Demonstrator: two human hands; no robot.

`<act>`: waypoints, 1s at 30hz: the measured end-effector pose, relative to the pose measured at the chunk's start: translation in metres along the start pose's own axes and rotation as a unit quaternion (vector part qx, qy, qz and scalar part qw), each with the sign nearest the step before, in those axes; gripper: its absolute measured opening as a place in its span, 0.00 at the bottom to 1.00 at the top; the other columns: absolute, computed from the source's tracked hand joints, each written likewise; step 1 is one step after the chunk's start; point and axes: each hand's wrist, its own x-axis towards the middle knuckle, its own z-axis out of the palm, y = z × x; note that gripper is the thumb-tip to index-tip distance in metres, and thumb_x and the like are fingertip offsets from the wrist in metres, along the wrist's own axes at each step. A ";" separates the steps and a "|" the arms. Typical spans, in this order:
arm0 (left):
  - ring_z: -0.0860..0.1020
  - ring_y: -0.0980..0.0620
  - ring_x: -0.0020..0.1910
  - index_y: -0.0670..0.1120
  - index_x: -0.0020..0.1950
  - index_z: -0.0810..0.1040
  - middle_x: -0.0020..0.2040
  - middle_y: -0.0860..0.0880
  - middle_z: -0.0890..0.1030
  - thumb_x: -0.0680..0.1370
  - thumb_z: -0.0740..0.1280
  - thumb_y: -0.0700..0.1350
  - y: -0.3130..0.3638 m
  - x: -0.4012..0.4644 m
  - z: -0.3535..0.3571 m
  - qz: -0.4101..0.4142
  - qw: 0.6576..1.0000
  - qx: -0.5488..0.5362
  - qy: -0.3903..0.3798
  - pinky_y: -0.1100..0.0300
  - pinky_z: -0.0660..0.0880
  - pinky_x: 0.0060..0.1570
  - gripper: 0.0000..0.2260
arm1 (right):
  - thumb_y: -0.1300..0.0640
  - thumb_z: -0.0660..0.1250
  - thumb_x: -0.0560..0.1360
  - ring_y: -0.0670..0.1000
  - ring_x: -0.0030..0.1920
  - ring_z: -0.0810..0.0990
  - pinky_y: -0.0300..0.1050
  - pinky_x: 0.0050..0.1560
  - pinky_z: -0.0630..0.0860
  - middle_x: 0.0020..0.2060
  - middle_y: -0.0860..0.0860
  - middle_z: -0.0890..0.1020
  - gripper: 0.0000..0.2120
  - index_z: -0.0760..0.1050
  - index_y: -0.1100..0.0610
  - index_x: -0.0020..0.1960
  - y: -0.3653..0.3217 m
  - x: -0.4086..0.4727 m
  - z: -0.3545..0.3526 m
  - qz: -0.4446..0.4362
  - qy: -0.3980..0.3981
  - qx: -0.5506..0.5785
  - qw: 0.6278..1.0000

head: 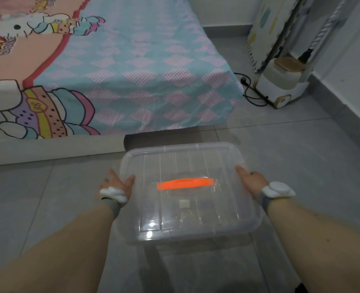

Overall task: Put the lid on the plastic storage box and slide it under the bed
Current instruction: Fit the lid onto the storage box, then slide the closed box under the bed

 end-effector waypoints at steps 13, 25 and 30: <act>0.77 0.35 0.57 0.34 0.59 0.74 0.58 0.34 0.78 0.78 0.58 0.62 0.003 -0.003 0.005 -0.043 0.995 -0.084 0.011 0.50 0.71 0.54 0.30 | 0.32 0.64 0.72 0.63 0.59 0.79 0.47 0.56 0.71 0.54 0.63 0.81 0.34 0.80 0.61 0.59 0.002 0.004 0.004 -0.023 0.034 0.045 0.998; 0.77 0.34 0.56 0.36 0.56 0.68 0.57 0.32 0.77 0.82 0.54 0.50 0.010 -0.014 0.012 -0.009 0.995 -0.092 0.045 0.48 0.70 0.54 0.17 | 0.41 0.51 0.81 0.63 0.62 0.77 0.48 0.59 0.71 0.63 0.63 0.77 0.27 0.73 0.60 0.67 -0.011 -0.014 0.013 -0.088 0.064 -0.088 0.990; 0.76 0.34 0.57 0.34 0.57 0.68 0.58 0.32 0.76 0.82 0.52 0.48 0.014 -0.017 0.009 -0.013 0.996 -0.077 0.037 0.48 0.71 0.56 0.16 | 0.40 0.55 0.80 0.64 0.61 0.77 0.48 0.57 0.71 0.61 0.64 0.78 0.28 0.75 0.65 0.60 -0.013 -0.016 0.014 -0.057 0.094 -0.050 0.993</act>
